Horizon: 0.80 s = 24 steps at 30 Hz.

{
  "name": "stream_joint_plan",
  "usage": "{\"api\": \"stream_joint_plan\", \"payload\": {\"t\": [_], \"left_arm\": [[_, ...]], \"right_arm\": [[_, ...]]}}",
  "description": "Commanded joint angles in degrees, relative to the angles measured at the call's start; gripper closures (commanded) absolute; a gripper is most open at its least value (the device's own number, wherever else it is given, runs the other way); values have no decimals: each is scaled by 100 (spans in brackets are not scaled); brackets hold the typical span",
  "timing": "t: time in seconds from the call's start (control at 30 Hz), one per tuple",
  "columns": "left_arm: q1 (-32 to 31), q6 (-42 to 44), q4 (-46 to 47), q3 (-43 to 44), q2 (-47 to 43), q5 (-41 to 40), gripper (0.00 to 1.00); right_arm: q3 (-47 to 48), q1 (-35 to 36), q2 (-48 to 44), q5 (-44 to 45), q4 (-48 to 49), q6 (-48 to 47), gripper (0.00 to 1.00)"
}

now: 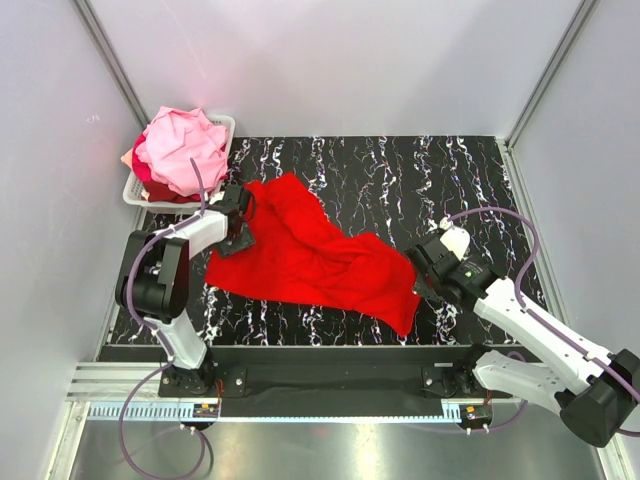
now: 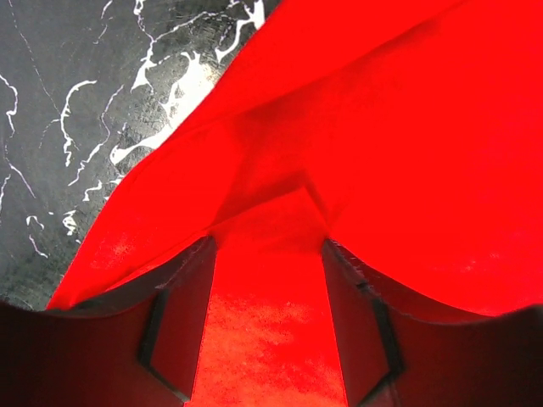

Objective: Fold and stack the t-shirts
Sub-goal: Flatten the tshirt out

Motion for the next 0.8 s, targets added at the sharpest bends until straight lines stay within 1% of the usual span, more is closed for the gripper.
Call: {"api": "stream_joint_plan", "payload": {"t": [0.0,0.03,0.13,0.17,0.2,0.23,0.27,0.37,0.4,0.43,0.5,0.53,0.63,0.77], "left_arm": [[-12,57,166,250,124,-239,48],[-21,57,166,233,141,-257,48],[-21,84,192,233,194,-274,58],[-21,93,148,242,203,-283,72],[-30,93,122,259,203,-292,78],[-38,93,69,259,134,-335,82],[-38,93,43,259,81,-371,82],[-38,93,-63,277,-182,-538,81],[-38,93,-106,294,-244,-582,77],[-38,110,-159,338,-306,-634,71],[-38,119,-247,460,-394,-705,45],[-38,119,-334,496,-412,-714,42],[-38,101,-388,602,-430,-714,39],[-47,119,-353,663,-386,-705,41]], "right_arm": [[1,-44,18,93,181,-75,100],[1,-44,18,84,181,-75,100],[1,-44,18,75,198,-84,100],[1,-44,18,67,207,-93,100],[1,-44,36,67,207,-102,100],[1,-44,36,67,207,-102,100],[1,-44,44,67,198,-119,100],[-17,-44,45,67,233,-137,100],[-26,-44,53,67,242,-128,100],[-34,-44,53,67,251,-146,100],[-43,-44,97,58,286,-163,100],[-43,-44,132,67,286,-172,100],[-78,-44,194,75,339,-172,100],[-192,-44,229,32,497,-163,100]]}}
